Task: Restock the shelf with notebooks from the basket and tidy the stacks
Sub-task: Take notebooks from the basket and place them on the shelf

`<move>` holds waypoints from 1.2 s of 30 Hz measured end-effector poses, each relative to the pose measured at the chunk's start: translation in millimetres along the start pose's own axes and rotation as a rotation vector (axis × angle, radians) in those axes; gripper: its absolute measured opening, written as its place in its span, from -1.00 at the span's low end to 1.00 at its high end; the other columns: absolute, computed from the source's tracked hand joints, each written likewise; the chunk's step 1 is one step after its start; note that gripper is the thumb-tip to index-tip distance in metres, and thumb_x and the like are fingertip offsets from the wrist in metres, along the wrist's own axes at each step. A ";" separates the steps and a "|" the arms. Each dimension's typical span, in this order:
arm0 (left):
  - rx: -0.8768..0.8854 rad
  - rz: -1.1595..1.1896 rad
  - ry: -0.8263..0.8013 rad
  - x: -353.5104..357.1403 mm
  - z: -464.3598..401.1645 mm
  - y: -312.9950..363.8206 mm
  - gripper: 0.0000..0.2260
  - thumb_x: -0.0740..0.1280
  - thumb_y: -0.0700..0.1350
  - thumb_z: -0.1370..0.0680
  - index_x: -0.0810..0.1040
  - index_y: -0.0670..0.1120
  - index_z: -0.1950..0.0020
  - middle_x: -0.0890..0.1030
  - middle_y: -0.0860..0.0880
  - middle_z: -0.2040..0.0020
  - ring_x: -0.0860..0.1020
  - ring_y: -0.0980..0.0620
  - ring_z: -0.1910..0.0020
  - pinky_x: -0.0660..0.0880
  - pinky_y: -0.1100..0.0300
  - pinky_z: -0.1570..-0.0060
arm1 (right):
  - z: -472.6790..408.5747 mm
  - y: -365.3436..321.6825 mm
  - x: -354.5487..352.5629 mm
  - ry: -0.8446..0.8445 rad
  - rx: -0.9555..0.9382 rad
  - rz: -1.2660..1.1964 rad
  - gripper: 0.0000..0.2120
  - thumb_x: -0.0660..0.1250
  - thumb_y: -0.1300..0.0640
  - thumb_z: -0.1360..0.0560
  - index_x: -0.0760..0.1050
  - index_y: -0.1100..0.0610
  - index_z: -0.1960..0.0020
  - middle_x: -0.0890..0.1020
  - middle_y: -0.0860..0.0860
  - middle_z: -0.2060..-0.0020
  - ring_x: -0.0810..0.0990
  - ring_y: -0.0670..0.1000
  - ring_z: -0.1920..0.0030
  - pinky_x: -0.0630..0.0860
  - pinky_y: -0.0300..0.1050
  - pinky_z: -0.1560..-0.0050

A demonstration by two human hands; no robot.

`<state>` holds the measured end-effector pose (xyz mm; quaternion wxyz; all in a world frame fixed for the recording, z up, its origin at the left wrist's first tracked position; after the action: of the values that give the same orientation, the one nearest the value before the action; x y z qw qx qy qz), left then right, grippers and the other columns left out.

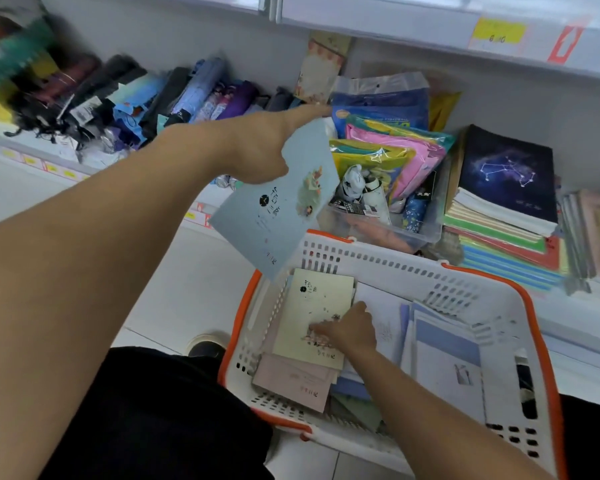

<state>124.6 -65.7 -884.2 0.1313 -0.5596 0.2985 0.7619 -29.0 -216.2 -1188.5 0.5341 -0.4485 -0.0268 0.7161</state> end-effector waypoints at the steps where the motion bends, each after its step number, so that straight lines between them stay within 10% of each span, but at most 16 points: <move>1: 0.022 -0.021 -0.005 0.6 0.2 0.8 -0.34 0.27 -0.27 -0.56 0.15 0.27 -0.51 0.42 -0.04 -0.39 0.46 -0.10 -0.26 0.43 0.10 -0.16 | -0.8 2.0 4.4 0.040 -0.009 0.008 -0.14 0.64 -0.07 -0.22 0.25 0.20 -0.32 0.45 0.14 -0.21 0.51 0.17 -0.20 0.54 0.03 -0.11; 4: 0.050 -0.112 0.003 0.7 0.1 3.1 -0.59 0.23 -0.27 -0.58 0.53 0.13 -0.32 0.43 0.03 -0.39 0.42 0.00 -0.28 0.29 0.27 -0.08 | -6.6 7.3 5.2 0.102 -0.040 0.009 -0.35 0.62 0.03 -0.25 0.34 0.15 -0.18 0.53 0.11 -0.10 0.58 0.13 -0.07 0.57 0.03 -0.02; 11: 0.032 -0.104 -0.020 3.9 2.3 -2.2 -0.64 0.26 -0.24 -0.57 0.57 0.10 -0.28 0.41 0.04 -0.42 0.43 -0.01 -0.30 0.33 0.26 -0.14 | -10.0 9.3 -28.5 0.085 -0.093 -0.198 -0.70 0.59 0.19 -0.36 0.55 0.14 -0.02 0.67 0.08 -0.01 0.57 0.00 0.16 0.51 -0.16 0.23; 17: -0.017 -0.073 0.006 3.2 -2.9 -9.3 -0.65 0.25 -0.23 -0.59 0.54 0.10 -0.31 0.44 0.00 -0.39 0.46 -0.06 -0.26 0.39 0.19 -0.19 | 45.5 -15.2 -127.6 -0.408 -0.223 -0.828 -0.74 0.30 0.34 -0.54 0.55 0.22 -0.20 0.67 0.24 -0.14 0.70 0.19 -0.02 0.66 0.09 0.03; 22: -0.036 0.474 0.257 -11.5 -2.0 6.5 -0.77 0.21 0.18 -0.59 0.47 0.05 0.02 0.37 0.08 0.32 0.32 0.09 0.33 0.30 0.32 0.36 | 67.7 -98.8 -165.1 -0.421 -0.424 -1.164 -0.69 0.19 0.31 -0.61 0.50 0.18 -0.31 0.68 0.14 -0.15 0.71 0.07 0.00 0.68 0.01 0.04; 26: 0.010 0.820 0.295 -20.7 1.3 11.4 -0.73 0.43 0.06 -0.50 0.53 0.00 -0.13 0.61 0.13 -0.01 0.60 0.16 0.15 0.52 0.27 0.20 | 73.0 -154.7 -164.0 -0.329 -0.526 -1.076 -0.75 0.26 0.27 -0.61 0.53 0.17 -0.26 0.68 0.18 -0.14 0.70 0.11 0.04 0.63 0.19 -0.02; 31: 0.123 0.904 0.407 -28.0 3.2 1.8 -0.24 0.32 -0.34 -0.56 0.01 0.19 -0.53 0.54 0.11 -0.23 0.58 0.19 -0.12 0.60 0.21 0.03 | 79.4 -180.4 -178.0 0.132 -0.649 -0.758 -0.72 0.50 -0.01 -0.46 0.50 -0.02 -0.10 0.64 0.02 -0.07 0.66 0.02 -0.04 0.64 0.18 -0.05; 36: 0.102 1.054 0.530 -36.6 10.6 6.2 -0.56 0.27 -0.23 -0.61 0.29 0.11 -0.42 0.60 0.09 -0.19 0.63 0.14 -0.08 0.61 0.17 0.05 | 107.2 -197.4 -184.8 -0.202 -0.695 -0.956 -0.68 0.30 0.09 -0.59 0.47 0.04 -0.34 0.67 0.04 -0.19 0.68 0.11 -0.13 0.60 0.22 -0.12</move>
<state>125.6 -59.2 -846.2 -0.3175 -0.5001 0.5950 0.5433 50.3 -230.3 -909.0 0.6139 -0.4647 -0.5088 0.3850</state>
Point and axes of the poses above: each hand's wrist, its own z-axis away from the middle knuckle, its own x-axis out of the palm, y = z × x, the point moved 3 cm from there along -z, towards the middle knuckle
